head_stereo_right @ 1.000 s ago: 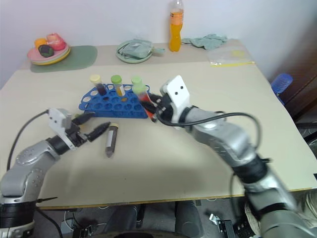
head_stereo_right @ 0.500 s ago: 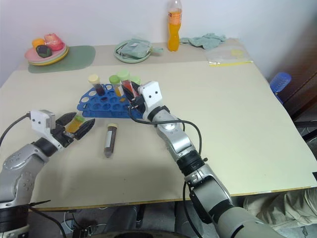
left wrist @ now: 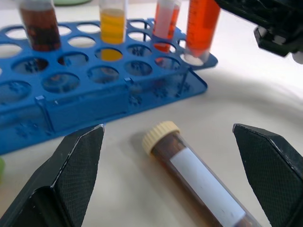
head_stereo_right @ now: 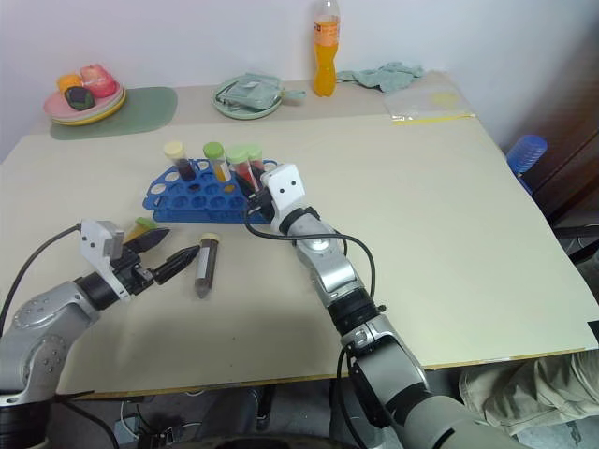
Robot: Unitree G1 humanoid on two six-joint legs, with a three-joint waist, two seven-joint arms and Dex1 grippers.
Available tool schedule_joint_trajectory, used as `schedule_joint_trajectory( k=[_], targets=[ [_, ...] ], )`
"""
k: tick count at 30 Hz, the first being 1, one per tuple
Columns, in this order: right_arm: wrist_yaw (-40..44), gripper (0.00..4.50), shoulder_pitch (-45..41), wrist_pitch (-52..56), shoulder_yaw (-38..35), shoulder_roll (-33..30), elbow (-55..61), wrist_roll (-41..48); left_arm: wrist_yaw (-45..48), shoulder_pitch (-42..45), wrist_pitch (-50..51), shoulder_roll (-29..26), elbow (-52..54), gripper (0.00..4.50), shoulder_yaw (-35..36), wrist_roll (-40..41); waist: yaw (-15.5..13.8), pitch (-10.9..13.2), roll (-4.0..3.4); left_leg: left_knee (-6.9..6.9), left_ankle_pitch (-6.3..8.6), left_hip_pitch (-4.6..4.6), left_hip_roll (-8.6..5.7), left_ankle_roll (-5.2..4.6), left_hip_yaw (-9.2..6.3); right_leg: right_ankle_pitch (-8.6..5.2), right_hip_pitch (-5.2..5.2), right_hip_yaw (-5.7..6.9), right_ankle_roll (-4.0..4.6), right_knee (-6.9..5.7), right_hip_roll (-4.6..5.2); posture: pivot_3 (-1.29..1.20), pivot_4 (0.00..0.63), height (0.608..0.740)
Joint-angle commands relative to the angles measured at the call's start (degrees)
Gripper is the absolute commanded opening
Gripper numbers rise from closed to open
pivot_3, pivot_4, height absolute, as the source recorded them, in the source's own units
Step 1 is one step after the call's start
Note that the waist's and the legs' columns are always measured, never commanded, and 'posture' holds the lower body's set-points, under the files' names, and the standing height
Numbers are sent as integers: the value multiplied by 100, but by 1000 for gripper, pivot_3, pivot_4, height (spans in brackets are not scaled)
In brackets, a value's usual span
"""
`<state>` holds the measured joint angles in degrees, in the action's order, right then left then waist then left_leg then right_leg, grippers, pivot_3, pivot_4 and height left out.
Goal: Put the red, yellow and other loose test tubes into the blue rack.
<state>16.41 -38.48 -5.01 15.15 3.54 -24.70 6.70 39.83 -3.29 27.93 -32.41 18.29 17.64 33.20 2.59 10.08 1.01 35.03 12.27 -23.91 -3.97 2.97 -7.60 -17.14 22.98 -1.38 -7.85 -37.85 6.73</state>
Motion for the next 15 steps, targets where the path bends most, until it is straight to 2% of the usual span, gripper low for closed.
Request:
schedule_joint_trajectory(
  k=[1,13,15],
  targets=[
    [78,688,-65,-139,-92,125,-25,-91,196,-95,-205,-37,-6,4500,1,-3,0,0,-1,0,0,0,0,0,0,0,0,-1,0,0,0,0,150,740],
    [-47,688,-197,-449,-334,319,-517,-335,463,-85,-502,-15,-304,4500,-189,-168,1,-1,-2,0,-1,2,0,1,1,0,4,-2,0,-6,0,0,150,740],
    [250,688,-130,-372,-345,327,-425,-166,482,-63,-542,-10,-357,4500,-204,-173,1,-1,-2,0,-1,2,0,2,1,0,4,-2,0,-8,0,0,150,740]
  ],
)
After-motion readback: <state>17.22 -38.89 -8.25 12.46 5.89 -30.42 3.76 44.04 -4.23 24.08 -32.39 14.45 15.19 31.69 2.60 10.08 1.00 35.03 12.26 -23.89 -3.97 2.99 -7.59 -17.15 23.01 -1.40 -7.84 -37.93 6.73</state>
